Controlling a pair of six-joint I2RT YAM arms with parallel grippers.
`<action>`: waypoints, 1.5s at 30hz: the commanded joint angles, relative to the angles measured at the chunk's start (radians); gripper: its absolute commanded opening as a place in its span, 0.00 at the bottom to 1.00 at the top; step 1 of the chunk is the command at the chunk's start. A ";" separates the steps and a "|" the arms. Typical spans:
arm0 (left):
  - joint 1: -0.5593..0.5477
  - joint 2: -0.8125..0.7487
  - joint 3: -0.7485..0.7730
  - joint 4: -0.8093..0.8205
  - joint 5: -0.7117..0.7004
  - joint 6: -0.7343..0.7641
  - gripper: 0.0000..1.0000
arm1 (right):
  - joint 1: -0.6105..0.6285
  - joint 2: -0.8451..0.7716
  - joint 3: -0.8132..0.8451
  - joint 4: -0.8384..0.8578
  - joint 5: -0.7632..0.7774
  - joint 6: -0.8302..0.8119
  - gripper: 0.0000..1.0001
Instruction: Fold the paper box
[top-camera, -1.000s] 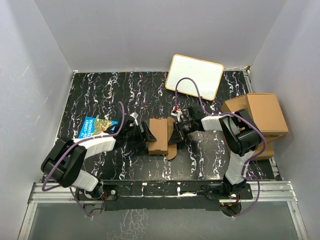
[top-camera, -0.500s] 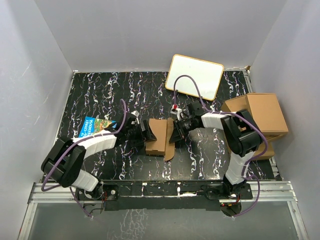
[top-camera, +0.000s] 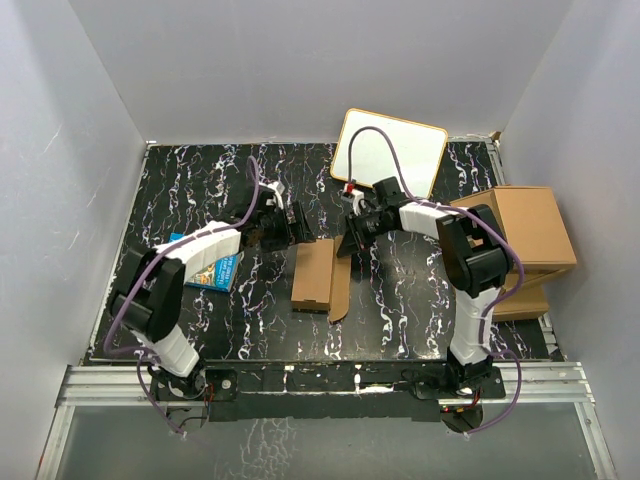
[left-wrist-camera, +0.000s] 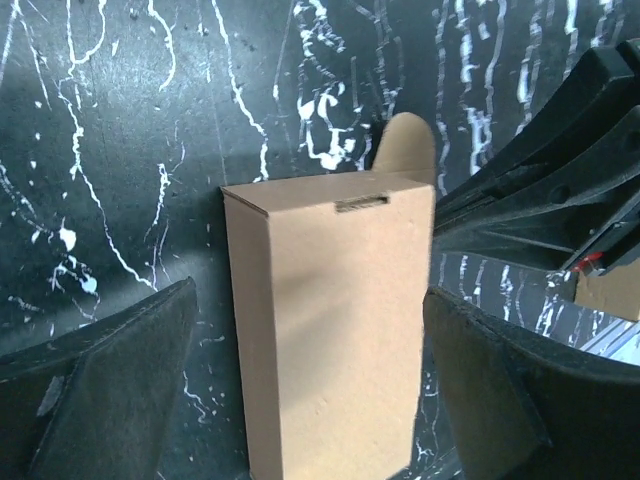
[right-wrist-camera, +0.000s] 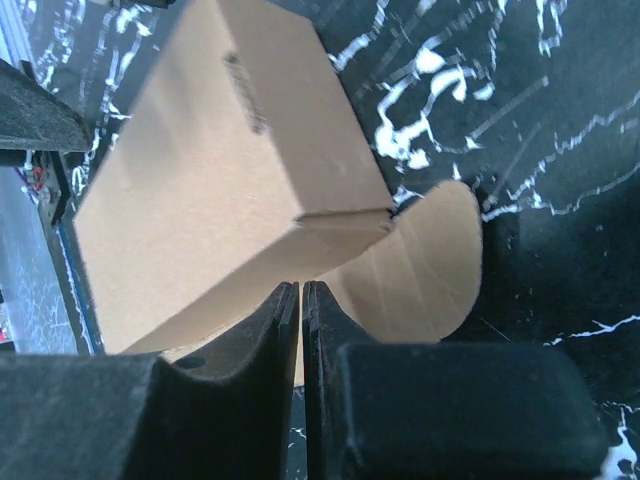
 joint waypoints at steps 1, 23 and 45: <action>0.007 0.087 0.037 -0.061 0.074 0.040 0.87 | 0.009 0.050 0.044 -0.027 0.011 0.007 0.13; 0.015 -0.131 -0.025 -0.161 0.008 0.019 0.84 | 0.048 -0.177 -0.113 -0.056 -0.031 -0.200 0.17; 0.005 -0.306 -0.450 0.158 0.171 -0.158 0.71 | 0.224 -0.173 -0.273 0.111 0.002 -0.312 0.14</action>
